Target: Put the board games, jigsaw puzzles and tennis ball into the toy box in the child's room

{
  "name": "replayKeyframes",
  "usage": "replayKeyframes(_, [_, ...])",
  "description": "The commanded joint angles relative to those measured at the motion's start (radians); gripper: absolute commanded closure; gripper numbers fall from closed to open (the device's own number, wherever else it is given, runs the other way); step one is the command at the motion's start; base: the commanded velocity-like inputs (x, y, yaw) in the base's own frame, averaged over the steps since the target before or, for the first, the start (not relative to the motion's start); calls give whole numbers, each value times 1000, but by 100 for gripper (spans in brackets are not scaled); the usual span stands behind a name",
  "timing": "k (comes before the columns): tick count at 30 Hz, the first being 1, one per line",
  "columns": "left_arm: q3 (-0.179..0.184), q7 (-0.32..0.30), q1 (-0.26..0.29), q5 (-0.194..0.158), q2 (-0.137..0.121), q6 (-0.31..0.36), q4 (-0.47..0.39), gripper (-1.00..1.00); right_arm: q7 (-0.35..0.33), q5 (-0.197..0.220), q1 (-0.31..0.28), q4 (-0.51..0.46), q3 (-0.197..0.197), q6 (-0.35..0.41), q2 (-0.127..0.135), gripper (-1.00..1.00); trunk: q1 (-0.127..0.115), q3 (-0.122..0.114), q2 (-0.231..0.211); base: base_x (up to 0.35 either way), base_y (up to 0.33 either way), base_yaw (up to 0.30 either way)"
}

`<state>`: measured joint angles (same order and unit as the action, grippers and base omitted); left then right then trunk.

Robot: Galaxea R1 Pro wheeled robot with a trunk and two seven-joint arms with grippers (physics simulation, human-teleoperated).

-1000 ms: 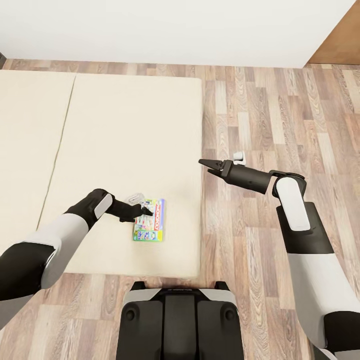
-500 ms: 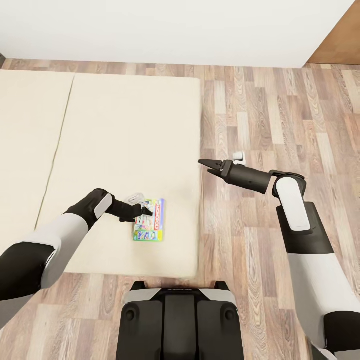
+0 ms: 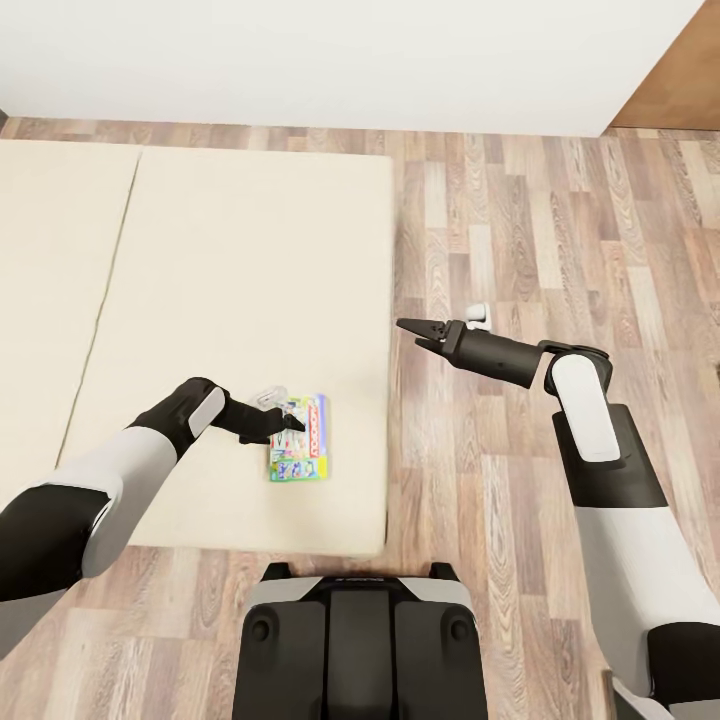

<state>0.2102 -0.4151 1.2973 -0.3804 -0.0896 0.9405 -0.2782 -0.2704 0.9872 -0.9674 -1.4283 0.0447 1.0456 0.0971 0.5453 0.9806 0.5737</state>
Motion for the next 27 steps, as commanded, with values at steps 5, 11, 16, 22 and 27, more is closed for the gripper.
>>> replayKeyframes(5, [6,-3,0,-5,-1,3,-1,-100,-10,-11,-1,0,0,2,1,-100,0,1,1,0,-196,0])
replayKeyframes(11, [6,-2,0,-5,0,2,-1,-100,-10,-11,-1,0,1,2,1,-100,0,1,1,0,-69,0])
replayKeyframes(16, [6,-3,0,-5,0,3,-1,-100,-10,-11,-1,0,0,2,2,-100,0,1,1,0,-29,0])
replayKeyframes(22, [6,-4,0,-5,0,3,-1,-100,-9,-11,-1,1,0,2,0,-100,0,1,1,0,-130,0])
replayKeyframes(27, [6,-3,0,-5,-1,3,-1,-100,-9,-12,-1,0,0,2,-1,-100,0,1,1,0,-28,0])
